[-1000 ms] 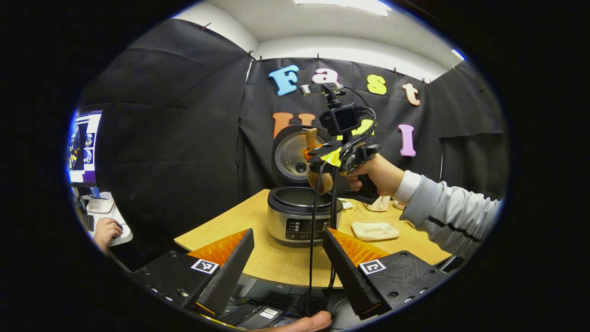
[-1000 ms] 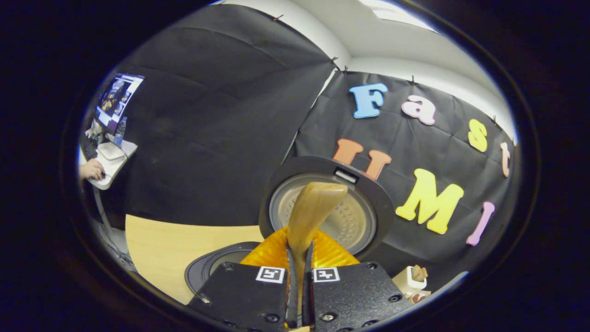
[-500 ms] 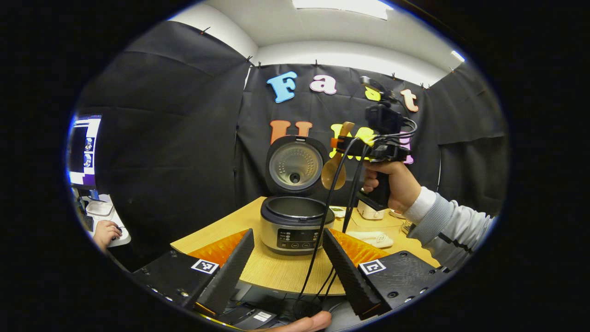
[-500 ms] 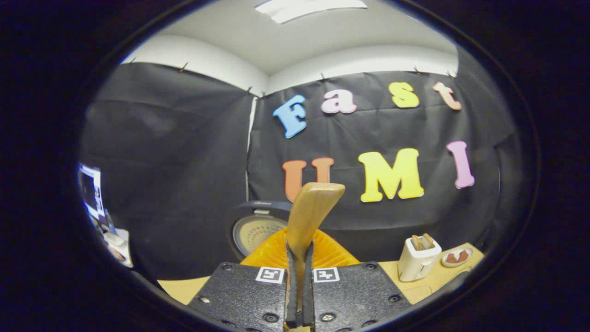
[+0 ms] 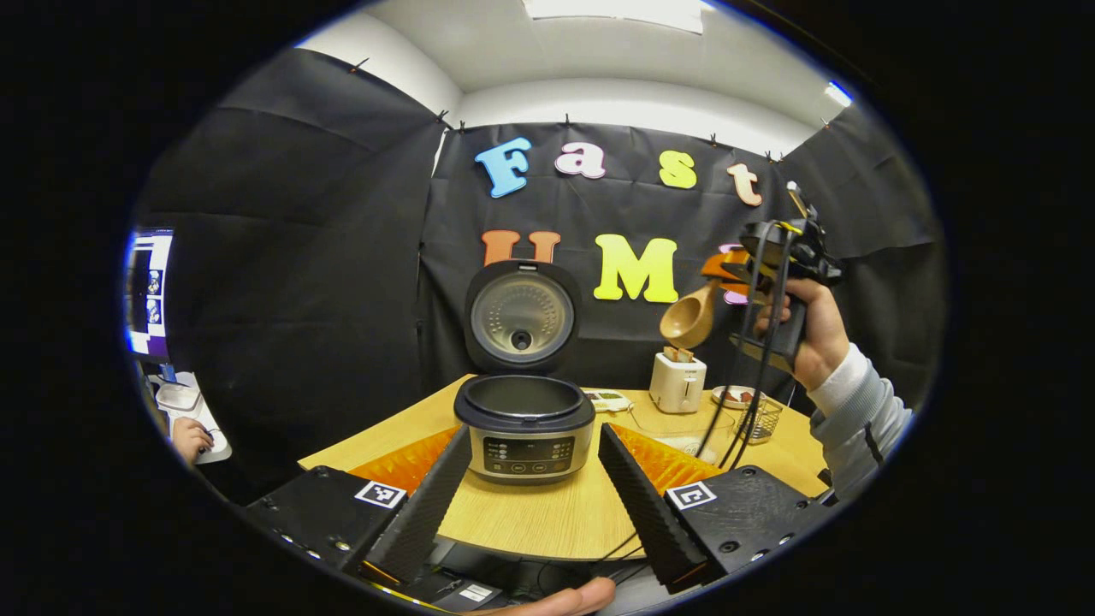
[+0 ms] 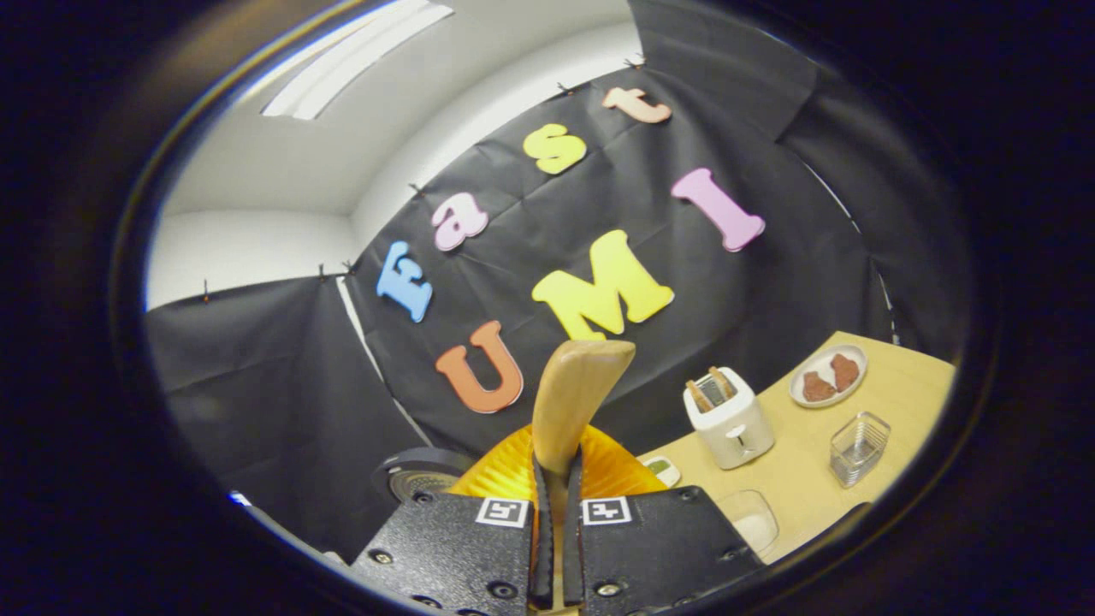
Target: Close the left gripper, press the button to open the rice cooker; take a wooden spoon from the chopstick holder with the right hand, scoop a spoonful of rice and pour it into the rice cooker, then put the wooden spoon back into the chopstick holder.
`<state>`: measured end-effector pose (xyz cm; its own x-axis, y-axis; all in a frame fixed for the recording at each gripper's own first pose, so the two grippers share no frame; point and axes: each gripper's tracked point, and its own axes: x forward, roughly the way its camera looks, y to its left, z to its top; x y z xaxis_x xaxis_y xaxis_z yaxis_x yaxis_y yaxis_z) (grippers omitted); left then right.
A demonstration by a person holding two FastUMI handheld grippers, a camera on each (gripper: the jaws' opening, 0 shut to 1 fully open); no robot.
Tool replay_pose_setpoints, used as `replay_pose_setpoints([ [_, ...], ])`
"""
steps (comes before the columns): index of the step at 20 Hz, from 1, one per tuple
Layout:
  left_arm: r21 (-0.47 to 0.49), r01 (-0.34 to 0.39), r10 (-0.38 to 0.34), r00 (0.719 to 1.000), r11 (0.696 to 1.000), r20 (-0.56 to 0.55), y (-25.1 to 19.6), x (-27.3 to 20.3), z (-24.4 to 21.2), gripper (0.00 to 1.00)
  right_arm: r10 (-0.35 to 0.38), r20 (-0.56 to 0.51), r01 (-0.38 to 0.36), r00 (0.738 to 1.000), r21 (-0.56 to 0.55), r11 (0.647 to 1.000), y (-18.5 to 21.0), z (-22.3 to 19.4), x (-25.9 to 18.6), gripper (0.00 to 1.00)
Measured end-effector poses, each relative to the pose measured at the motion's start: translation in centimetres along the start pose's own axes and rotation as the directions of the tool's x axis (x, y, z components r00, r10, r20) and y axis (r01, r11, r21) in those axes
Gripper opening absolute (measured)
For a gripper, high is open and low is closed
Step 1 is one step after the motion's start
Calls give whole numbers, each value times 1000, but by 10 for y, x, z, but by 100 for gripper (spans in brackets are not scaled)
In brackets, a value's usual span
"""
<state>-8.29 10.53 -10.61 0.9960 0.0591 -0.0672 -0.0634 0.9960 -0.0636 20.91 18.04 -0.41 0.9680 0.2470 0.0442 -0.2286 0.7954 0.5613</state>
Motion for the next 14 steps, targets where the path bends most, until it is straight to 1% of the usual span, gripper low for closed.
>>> replay_pose_setpoints([
  [3,7,-9,9,1000,1000,14,-11,9,6,95,-61,1,61,998,52,997,-59,20,-3,9],
  [8,5,-15,15,999,1000,42,-26,32,15,95,-130,14,128,991,110,986,-147,49,-12,10],
  [12,-6,-29,29,997,1000,68,-35,48,19,95,-227,29,222,973,120,968,-240,69,-15,11],
  [14,-18,-18,19,998,1000,67,-42,56,20,95,-276,44,271,960,100,957,-282,72,-12,11],
])
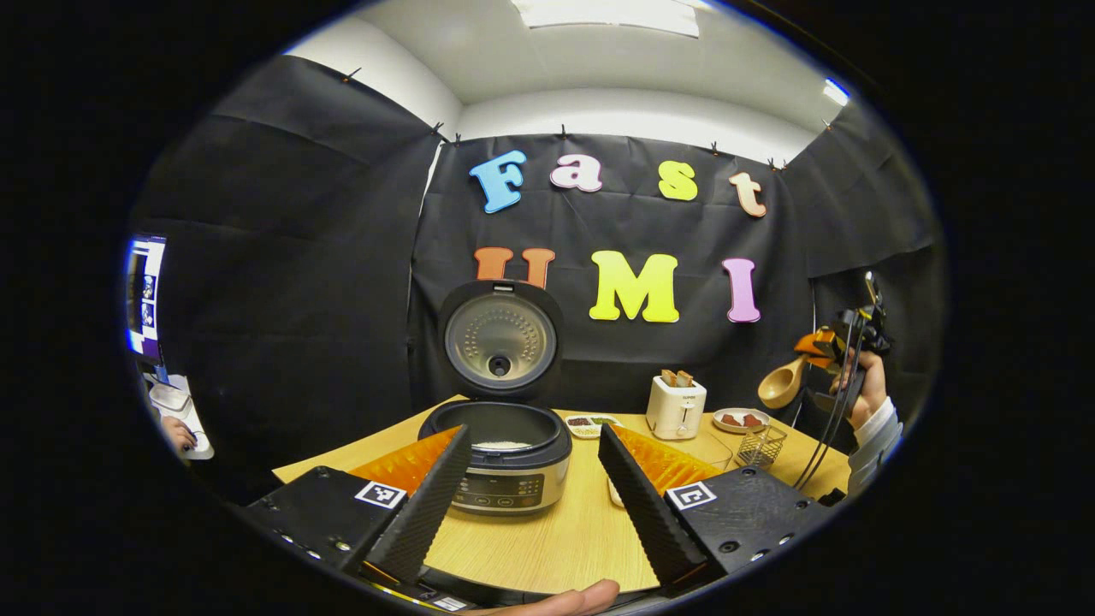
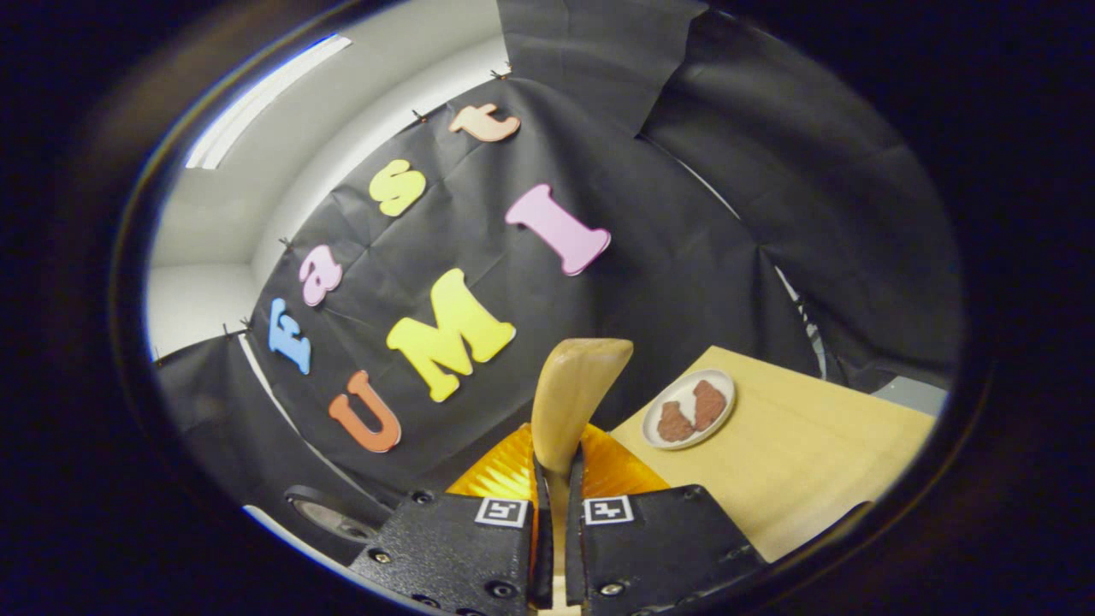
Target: Close the left gripper, press the button to open the rice cooker; take a wooden spoon from the chopstick holder with the right hand, scoop a spoonful of rice and pour it into the rice cooker, then put the wooden spoon back into the chopstick holder.
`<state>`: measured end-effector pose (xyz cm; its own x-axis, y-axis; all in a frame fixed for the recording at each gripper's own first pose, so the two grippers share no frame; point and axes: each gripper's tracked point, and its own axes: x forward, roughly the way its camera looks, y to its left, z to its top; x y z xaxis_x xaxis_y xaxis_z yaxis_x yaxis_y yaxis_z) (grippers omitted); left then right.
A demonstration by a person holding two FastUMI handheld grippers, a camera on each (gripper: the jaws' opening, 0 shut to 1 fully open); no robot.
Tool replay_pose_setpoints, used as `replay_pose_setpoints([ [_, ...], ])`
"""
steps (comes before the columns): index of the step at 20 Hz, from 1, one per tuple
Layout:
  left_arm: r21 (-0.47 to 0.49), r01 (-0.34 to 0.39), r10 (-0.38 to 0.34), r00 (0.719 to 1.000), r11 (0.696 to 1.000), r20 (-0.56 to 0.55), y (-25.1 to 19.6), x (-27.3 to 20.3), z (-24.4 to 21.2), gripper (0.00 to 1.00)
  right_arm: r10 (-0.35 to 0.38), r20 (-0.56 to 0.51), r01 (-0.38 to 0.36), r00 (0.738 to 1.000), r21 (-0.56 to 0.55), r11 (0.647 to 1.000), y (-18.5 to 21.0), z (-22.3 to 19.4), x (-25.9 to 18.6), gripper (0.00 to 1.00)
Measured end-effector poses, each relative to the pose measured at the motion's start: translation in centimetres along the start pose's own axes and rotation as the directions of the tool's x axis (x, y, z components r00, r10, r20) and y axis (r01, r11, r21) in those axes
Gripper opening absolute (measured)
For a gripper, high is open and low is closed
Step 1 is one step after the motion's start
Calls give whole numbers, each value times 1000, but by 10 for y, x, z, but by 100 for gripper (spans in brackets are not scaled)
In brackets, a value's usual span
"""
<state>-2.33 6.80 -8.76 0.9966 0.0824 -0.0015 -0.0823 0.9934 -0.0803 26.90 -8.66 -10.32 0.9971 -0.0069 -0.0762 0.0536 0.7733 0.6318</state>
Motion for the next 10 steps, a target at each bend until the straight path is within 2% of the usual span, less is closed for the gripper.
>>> replay_pose_setpoints([
  [2,11,7,-7,1000,1000,2,-6,7,1,95,-34,2,34,999,-21,999,-28,-3,16,11],
  [7,81,-28,27,999,996,19,-8,24,-1,95,-79,-78,75,994,-48,996,-79,-43,44,11],
  [10,81,-14,14,1000,997,-6,-16,31,-10,95,-50,-118,45,992,-39,998,-82,-62,51,11],
])
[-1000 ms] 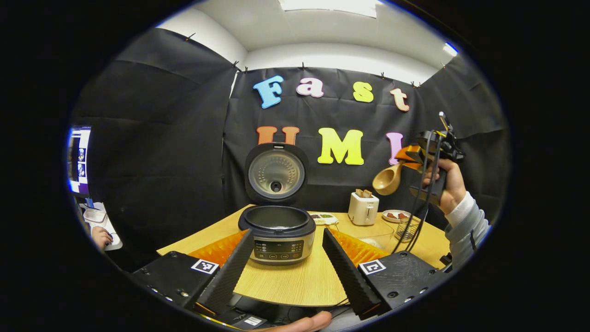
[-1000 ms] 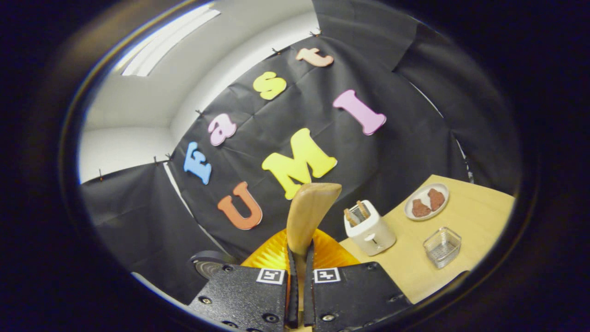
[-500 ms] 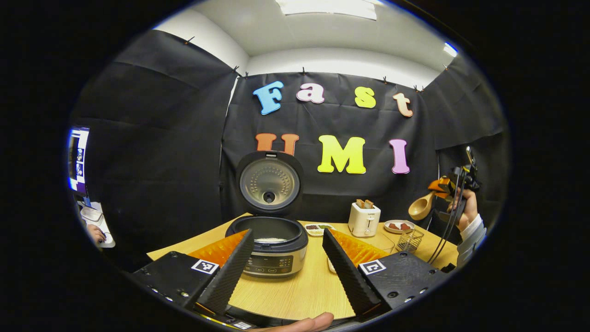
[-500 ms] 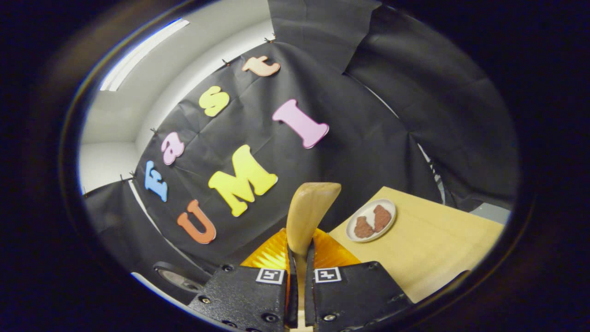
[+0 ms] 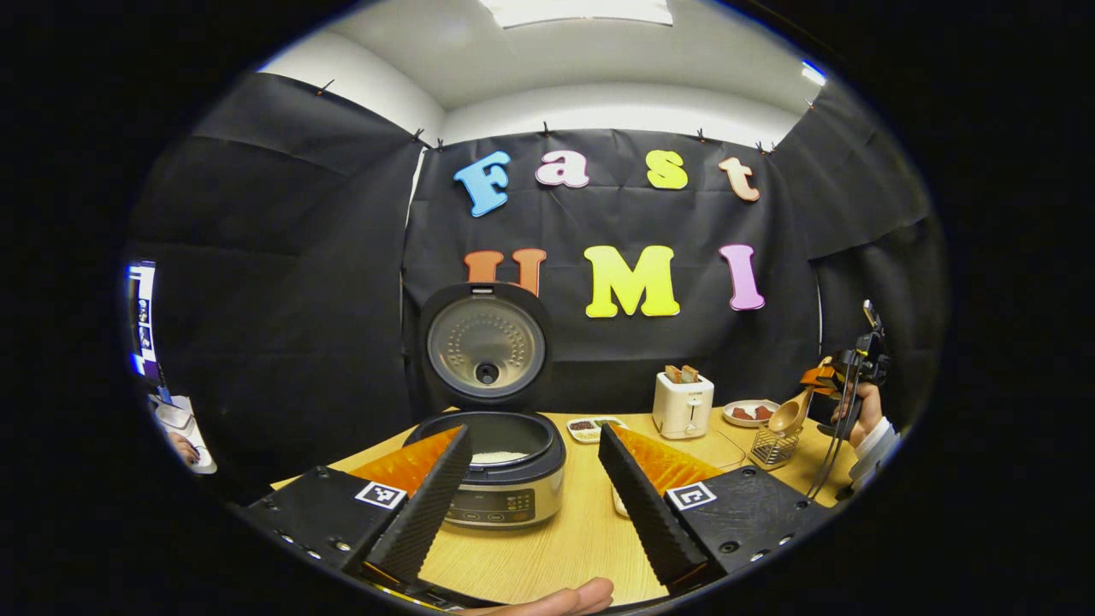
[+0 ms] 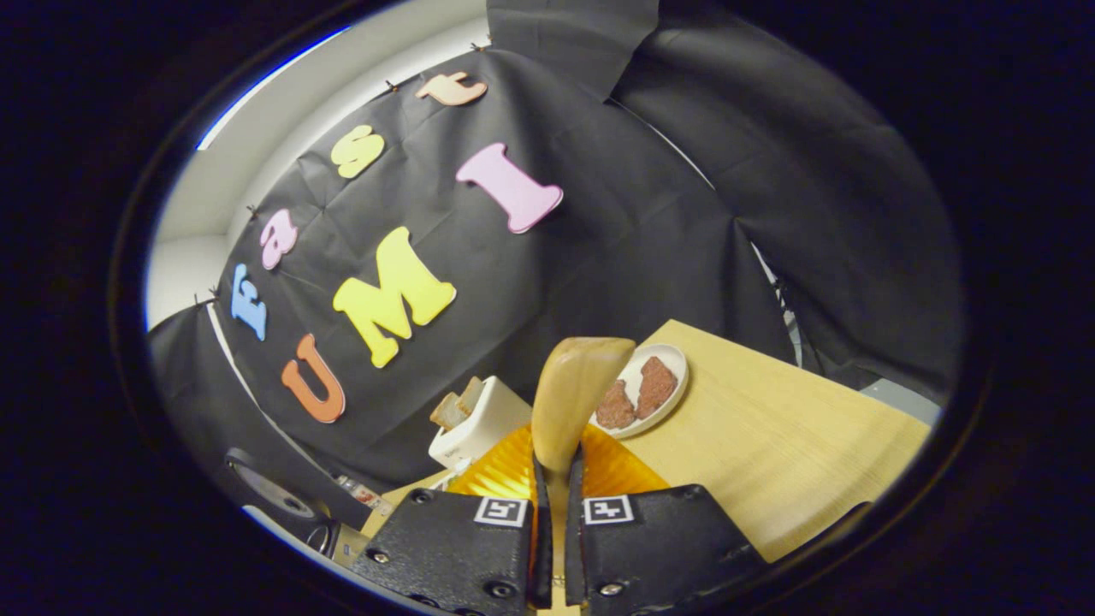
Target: Close the left gripper, press the button to open the rice cooker; take a wooden spoon from the chopstick holder with the right hand, scoop a spoonful of rice and pour it into the rice cooker, then put the wooden spoon back into the chopstick holder.
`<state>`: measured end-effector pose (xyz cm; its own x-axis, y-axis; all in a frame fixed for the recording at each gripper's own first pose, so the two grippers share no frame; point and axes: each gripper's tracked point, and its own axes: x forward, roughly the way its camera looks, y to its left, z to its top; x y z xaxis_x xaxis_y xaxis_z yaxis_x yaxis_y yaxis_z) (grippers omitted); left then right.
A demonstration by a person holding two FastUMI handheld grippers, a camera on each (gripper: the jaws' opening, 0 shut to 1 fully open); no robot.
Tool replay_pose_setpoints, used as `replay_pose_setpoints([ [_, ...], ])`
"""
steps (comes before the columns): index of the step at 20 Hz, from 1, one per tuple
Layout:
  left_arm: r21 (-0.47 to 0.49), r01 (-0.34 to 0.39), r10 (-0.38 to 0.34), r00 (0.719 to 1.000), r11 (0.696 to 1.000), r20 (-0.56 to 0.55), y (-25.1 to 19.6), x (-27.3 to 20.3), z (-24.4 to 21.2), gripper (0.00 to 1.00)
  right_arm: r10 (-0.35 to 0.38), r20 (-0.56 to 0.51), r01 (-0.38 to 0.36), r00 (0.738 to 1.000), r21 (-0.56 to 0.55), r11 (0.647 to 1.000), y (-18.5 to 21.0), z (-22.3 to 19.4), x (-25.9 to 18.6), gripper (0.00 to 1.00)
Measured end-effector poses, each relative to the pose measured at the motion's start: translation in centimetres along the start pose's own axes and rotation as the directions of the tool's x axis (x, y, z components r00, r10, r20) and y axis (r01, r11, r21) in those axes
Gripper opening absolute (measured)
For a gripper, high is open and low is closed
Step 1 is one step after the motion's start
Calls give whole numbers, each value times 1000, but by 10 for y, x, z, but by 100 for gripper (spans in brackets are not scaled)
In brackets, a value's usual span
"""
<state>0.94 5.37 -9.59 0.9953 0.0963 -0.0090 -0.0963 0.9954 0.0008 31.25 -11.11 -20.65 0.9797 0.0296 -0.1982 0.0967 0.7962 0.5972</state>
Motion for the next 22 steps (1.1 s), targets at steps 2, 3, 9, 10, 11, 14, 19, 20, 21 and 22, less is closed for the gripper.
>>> replay_pose_setpoints([
  [2,-8,-2,2,1000,1000,-8,2,3,-3,95,-4,-20,3,1000,-10,1000,-2,-9,4,11],
  [3,-15,0,0,1000,1000,-9,2,4,-3,95,-4,-32,3,999,-25,1000,-1,-14,4,11],
  [9,-59,26,-27,999,998,-27,2,5,-5,95,-23,-34,20,999,-92,996,-1,-22,8,16],
  [10,-62,29,-30,999,998,-27,3,4,-4,95,-30,-39,26,999,-103,994,-1,-23,10,16],
  [11,-63,31,-33,999,998,-27,4,4,-3,95,-34,-43,29,999,-116,993,-1,-24,10,16],
  [14,-64,33,-35,999,997,-25,5,2,0,95,-18,-25,15,1000,-130,991,6,-18,6,24],
  [19,-57,31,-32,999,998,-30,10,0,5,95,-35,70,46,997,-171,984,16,14,-28,74],
  [20,-54,29,-30,999,998,-27,11,-1,7,95,-52,92,69,994,-191,979,15,22,-40,87],
  [21,-54,28,-29,999,998,-25,13,-1,10,95,-67,123,92,990,-217,972,15,29,-51,100],
  [22,-56,30,-32,999,998,-28,13,2,12,95,-61,156,99,986,-246,964,21,38,-64,100],
])
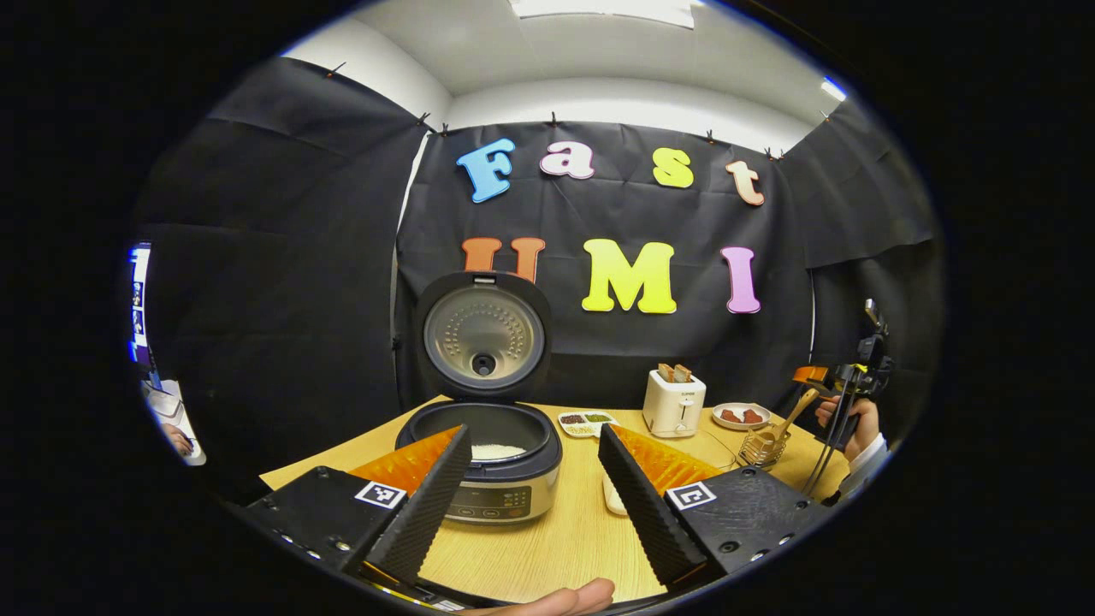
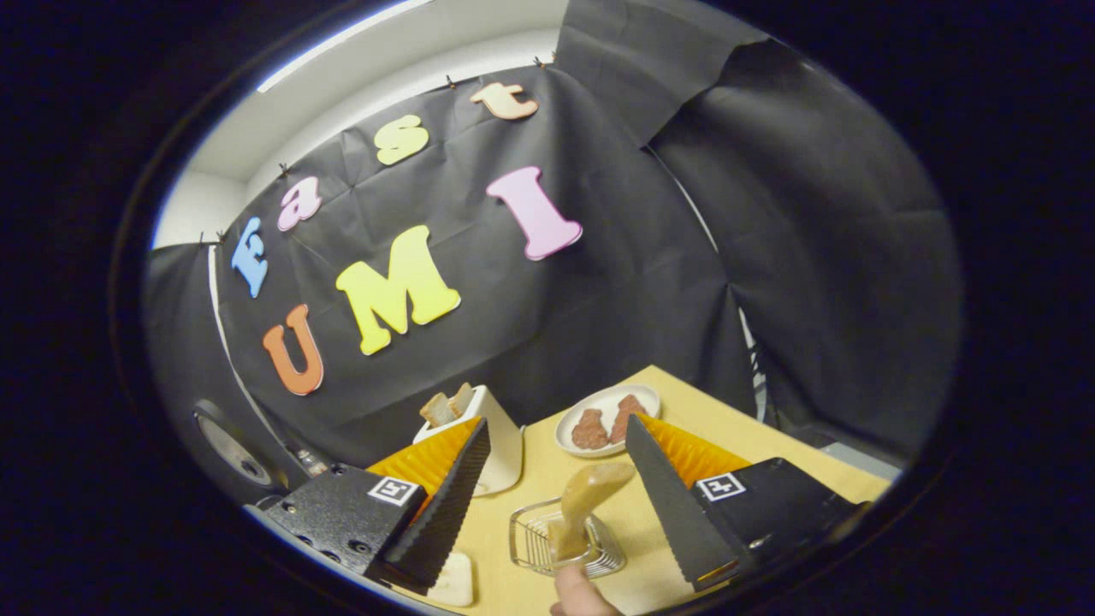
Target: Close the left gripper, press the button to open the rice cooker; take a wooden spoon from the chopstick holder with the right hand, scoop a spoonful of rice and pour it into the rice cooker, then put the wooden spoon back into the chopstick holder.
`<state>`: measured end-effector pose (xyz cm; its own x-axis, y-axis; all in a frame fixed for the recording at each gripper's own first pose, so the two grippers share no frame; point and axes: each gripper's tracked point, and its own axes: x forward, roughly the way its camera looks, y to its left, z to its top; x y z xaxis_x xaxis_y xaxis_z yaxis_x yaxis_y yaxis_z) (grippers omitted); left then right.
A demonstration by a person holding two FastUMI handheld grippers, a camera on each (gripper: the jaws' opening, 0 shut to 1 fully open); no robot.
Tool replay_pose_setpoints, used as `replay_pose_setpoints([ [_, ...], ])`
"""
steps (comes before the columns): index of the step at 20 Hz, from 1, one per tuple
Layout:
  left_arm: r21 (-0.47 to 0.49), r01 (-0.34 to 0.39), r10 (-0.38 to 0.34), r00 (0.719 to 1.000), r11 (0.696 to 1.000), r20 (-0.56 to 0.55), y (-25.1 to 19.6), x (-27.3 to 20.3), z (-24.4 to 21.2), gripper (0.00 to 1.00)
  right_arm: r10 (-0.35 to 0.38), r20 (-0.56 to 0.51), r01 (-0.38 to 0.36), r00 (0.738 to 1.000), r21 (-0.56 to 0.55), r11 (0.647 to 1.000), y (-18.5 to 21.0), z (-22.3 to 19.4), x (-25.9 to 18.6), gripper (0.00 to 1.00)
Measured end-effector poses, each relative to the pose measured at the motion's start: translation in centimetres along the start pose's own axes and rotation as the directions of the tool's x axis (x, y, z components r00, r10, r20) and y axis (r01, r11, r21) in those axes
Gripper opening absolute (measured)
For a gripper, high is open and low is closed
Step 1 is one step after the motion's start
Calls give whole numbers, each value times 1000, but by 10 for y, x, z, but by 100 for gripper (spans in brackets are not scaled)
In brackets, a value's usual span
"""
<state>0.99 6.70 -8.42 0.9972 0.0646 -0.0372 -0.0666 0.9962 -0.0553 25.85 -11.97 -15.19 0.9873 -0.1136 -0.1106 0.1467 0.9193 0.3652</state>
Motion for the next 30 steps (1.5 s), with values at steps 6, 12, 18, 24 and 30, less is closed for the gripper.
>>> replay_pose_setpoints([
  [6,-6,3,-3,1000,1000,-22,13,13,29,95,56,32,-50,998,-177,983,33,18,-87,96],
  [12,54,-28,25,998,998,65,34,42,100,95,142,29,-125,989,-315,941,79,12,-180,96],
  [18,60,-28,21,993,998,119,54,80,150,95,291,42,-257,956,-361,896,131,-10,-242,100],
  [24,104,-54,40,990,993,132,78,155,180,95,334,32,-299,942,-373,878,144,-20,-246,96],
  [30,57,-67,59,989,996,135,92,225,195,95,355,26,-320,935,-372,871,149,-23,-230,100],
])
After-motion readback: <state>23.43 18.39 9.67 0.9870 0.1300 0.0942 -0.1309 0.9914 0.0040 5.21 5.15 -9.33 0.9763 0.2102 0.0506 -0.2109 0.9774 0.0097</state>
